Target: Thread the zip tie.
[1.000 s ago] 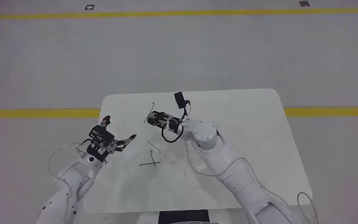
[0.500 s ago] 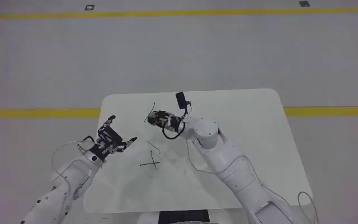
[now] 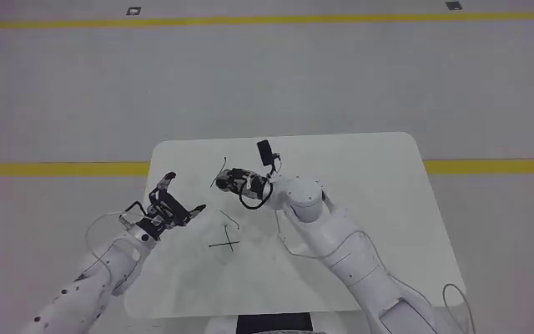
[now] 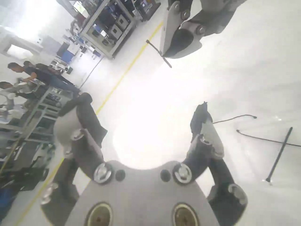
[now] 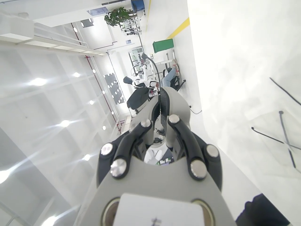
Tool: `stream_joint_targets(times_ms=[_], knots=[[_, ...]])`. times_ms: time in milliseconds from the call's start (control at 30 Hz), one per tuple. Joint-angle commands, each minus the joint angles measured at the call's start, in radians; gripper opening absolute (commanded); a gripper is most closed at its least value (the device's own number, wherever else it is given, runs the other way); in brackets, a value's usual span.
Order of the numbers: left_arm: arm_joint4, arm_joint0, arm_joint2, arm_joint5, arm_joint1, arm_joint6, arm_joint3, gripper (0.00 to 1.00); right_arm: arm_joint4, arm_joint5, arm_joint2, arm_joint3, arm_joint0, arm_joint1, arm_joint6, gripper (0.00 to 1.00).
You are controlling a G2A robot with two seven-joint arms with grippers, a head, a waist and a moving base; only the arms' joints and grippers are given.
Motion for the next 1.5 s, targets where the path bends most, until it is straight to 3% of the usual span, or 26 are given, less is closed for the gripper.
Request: stream_joint_targets(times_ms=[0, 100, 167, 400, 533, 733, 867, 900, 967, 1000, 1100, 1267, 1467], knots=[[0.000, -0.016, 0.025, 0.000, 0.017, 0.004, 0.003, 1.00, 0.009, 0.016, -0.002, 0.006, 0.005, 0.000, 0.004, 0.00], [0.000, -0.048, 0.074, -0.016, 0.053, 0.030, 0.005, 1.00, 0.029, 0.029, -0.007, 0.021, 0.010, -0.002, 0.008, 0.00], [0.000, -0.066, 0.099, 0.014, 0.074, 0.027, 0.016, 1.00, 0.043, 0.029, -0.006, 0.030, 0.015, -0.002, 0.012, 0.00], [-0.001, -0.067, 0.100, 0.014, 0.074, 0.025, 0.016, 1.00, 0.043, 0.029, -0.006, 0.030, 0.015, -0.002, 0.012, 0.00], [0.000, -0.087, 0.113, -0.004, 0.074, 0.015, 0.016, 1.00, 0.028, 0.029, -0.015, 0.018, 0.004, -0.001, -0.014, 0.00], [0.000, -0.141, 0.183, -0.012, 0.105, 0.018, 0.010, 1.00, 0.020, 0.029, -0.029, 0.024, 0.005, -0.001, -0.041, 0.00], [0.000, -0.178, 0.238, 0.013, 0.130, 0.033, 0.014, 1.00, 0.026, 0.029, -0.031, 0.031, 0.007, 0.000, -0.052, 0.00], [0.000, -0.189, 0.256, 0.023, 0.138, 0.037, 0.015, 0.91, 0.028, 0.029, -0.033, 0.032, 0.008, 0.001, -0.052, 0.00], [0.000, -0.207, 0.284, 0.043, 0.150, 0.036, 0.018, 0.61, 0.031, 0.029, -0.035, 0.033, 0.009, 0.001, -0.053, 0.00], [0.000, -0.216, 0.299, 0.050, 0.156, 0.034, 0.019, 0.53, 0.032, 0.029, -0.036, 0.033, 0.010, 0.001, -0.054, 0.00], [0.000, -0.248, 0.348, 0.075, 0.175, 0.033, 0.022, 0.41, 0.029, 0.029, -0.041, 0.033, 0.011, 0.002, -0.061, 0.00], [0.000, -0.301, 0.426, 0.113, 0.200, 0.023, 0.030, 0.36, 0.028, 0.029, -0.050, 0.045, 0.018, 0.004, -0.073, 0.00], [0.000, -0.353, 0.504, 0.147, 0.219, 0.025, 0.032, 0.40, 0.036, 0.029, -0.065, 0.052, 0.024, 0.003, -0.083, 0.00]])
